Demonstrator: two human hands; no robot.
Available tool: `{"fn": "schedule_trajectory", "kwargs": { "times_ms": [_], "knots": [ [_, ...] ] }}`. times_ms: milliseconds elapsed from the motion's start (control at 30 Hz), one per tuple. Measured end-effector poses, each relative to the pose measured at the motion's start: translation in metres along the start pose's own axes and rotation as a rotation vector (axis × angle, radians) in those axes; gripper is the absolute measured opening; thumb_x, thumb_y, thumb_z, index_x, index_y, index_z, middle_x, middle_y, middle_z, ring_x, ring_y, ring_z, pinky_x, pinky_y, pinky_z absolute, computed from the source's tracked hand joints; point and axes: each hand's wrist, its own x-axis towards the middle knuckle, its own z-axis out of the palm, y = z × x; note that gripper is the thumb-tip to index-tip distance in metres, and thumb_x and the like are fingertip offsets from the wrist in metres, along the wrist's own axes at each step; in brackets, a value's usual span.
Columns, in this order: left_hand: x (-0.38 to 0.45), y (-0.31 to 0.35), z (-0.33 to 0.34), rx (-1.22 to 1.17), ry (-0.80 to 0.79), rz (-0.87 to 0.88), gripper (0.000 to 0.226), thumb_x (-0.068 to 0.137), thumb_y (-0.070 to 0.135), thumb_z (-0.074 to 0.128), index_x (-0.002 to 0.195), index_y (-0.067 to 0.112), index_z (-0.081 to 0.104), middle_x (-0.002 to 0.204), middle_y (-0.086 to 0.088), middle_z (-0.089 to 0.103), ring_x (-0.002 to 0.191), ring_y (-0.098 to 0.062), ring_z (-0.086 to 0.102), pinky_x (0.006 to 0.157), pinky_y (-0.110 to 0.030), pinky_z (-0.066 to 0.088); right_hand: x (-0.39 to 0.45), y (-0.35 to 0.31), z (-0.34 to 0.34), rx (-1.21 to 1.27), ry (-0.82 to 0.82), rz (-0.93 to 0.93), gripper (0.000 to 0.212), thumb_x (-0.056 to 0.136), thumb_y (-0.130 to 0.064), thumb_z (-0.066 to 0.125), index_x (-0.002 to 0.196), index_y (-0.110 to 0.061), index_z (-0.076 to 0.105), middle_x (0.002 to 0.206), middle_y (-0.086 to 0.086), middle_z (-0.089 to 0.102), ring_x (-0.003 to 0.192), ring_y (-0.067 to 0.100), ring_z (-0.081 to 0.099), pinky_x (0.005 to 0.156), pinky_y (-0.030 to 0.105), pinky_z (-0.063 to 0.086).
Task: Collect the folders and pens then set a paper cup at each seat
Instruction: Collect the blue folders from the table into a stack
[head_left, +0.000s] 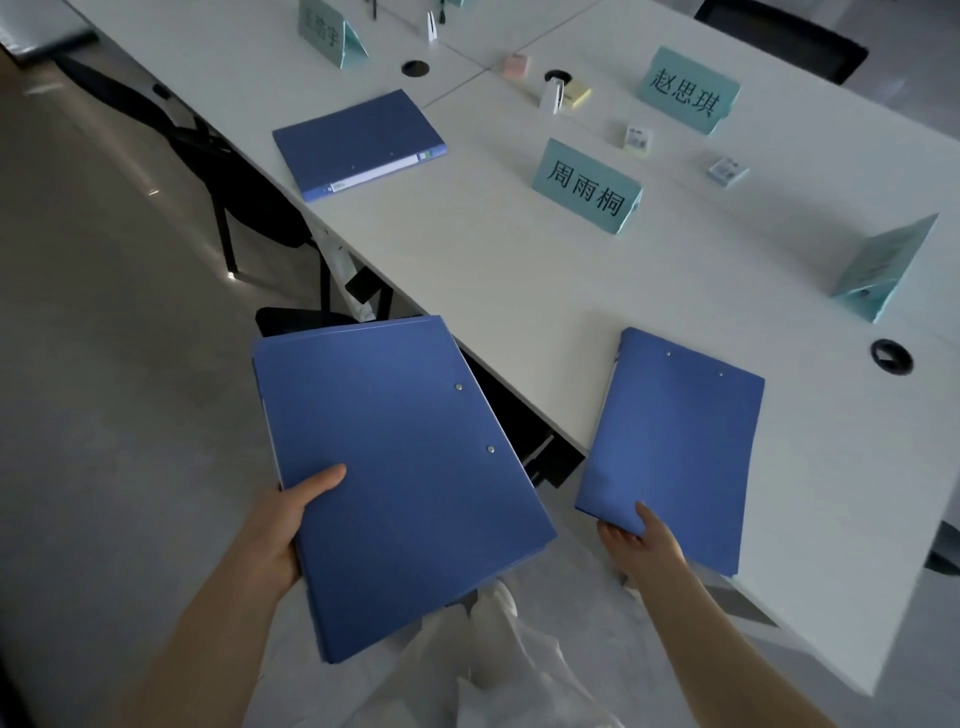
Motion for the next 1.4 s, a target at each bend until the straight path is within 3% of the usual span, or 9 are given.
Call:
{"fn": "schedule_trajectory", "kwargs": {
  "times_ms": [67,167,267,400,500,600,733,967,1400],
  "knots": [
    [0.002,0.000,0.001,-0.006,0.004,-0.006,0.040,0.079,0.013,0.071,0.118,0.011,0.066,0.111,-0.010,0.073,0.100,-0.031,0.069,0.075,-0.042,0.054,-0.012,0.002,0.002,0.075,-0.026,-0.005,0.047,0.095,-0.027,0.057,0.139,-0.012,0.048,0.124,0.001,0.063,0.086,0.019,0.062,0.081,0.028,0.052],
    [0.005,0.002,0.003,-0.007,0.007,-0.018,0.040,0.079,0.015,0.073,0.119,0.011,0.066,0.111,-0.010,0.074,0.100,-0.031,0.069,0.074,-0.042,0.054,-0.028,-0.001,0.004,0.233,-0.081,0.040,0.032,0.099,-0.019,0.051,0.129,-0.007,0.049,0.099,-0.001,0.070,0.085,0.011,0.065,0.086,0.019,0.051],
    [0.007,0.006,0.006,-0.001,-0.005,-0.006,0.052,0.069,0.020,0.076,0.120,0.012,0.066,0.112,-0.009,0.073,0.101,-0.031,0.069,0.075,-0.043,0.054,-0.034,-0.005,0.005,0.118,-0.079,-0.063,0.041,0.093,-0.014,0.060,0.134,-0.010,0.054,0.123,0.002,0.065,0.112,0.017,0.062,0.098,0.030,0.049],
    [0.006,0.009,0.010,0.003,-0.017,0.005,0.044,0.077,0.018,0.075,0.120,0.013,0.066,0.113,-0.009,0.073,0.101,-0.031,0.068,0.077,-0.044,0.054,-0.054,-0.008,0.014,0.155,-0.193,-0.113,0.026,0.095,-0.007,0.055,0.121,-0.008,0.059,0.103,0.005,0.068,0.094,0.019,0.066,0.096,0.030,0.050],
    [0.003,0.012,0.012,0.004,-0.023,0.005,0.032,0.084,0.016,0.072,0.115,0.012,0.067,0.110,-0.010,0.073,0.099,-0.031,0.068,0.076,-0.044,0.054,-0.081,-0.011,0.020,0.160,-0.355,-0.158,0.074,0.044,0.008,0.088,0.112,-0.006,0.063,0.088,0.007,0.075,0.079,0.020,0.074,0.076,0.030,0.060],
    [-0.001,0.014,0.013,-0.004,-0.030,0.003,0.021,0.086,0.016,0.071,0.107,0.013,0.068,0.107,-0.009,0.073,0.097,-0.030,0.068,0.076,-0.043,0.053,-0.091,-0.010,0.024,0.123,-0.501,-0.187,0.104,-0.002,0.004,0.093,0.098,-0.006,0.066,0.089,0.007,0.076,0.078,0.020,0.075,0.067,0.032,0.061],
    [-0.002,0.014,0.012,-0.032,-0.033,0.024,0.032,0.082,0.017,0.074,0.112,0.012,0.068,0.110,-0.010,0.073,0.099,-0.031,0.069,0.079,-0.044,0.055,-0.119,0.004,0.032,-0.033,-0.630,-0.148,0.066,0.032,0.002,0.093,0.093,-0.007,0.070,0.096,0.005,0.076,0.080,0.017,0.075,0.068,0.030,0.061],
    [-0.010,0.015,0.013,-0.101,-0.030,0.036,0.038,0.079,0.025,0.076,0.114,0.014,0.067,0.110,-0.009,0.074,0.101,-0.030,0.069,0.082,-0.046,0.055,-0.151,0.032,0.053,-0.339,-0.771,-0.138,0.026,0.090,0.003,0.050,0.109,-0.007,0.063,0.101,0.005,0.075,0.087,0.017,0.074,0.068,0.030,0.061],
    [-0.036,0.014,0.007,-0.293,0.106,0.157,0.049,0.075,0.048,0.071,0.115,0.020,0.065,0.109,-0.002,0.074,0.099,-0.023,0.070,0.075,-0.042,0.056,-0.168,0.088,0.088,-0.946,-0.855,-0.081,0.028,0.091,0.003,0.057,0.117,-0.006,0.060,0.103,0.005,0.075,0.089,0.024,0.073,0.067,0.033,0.061]
  ]
}}
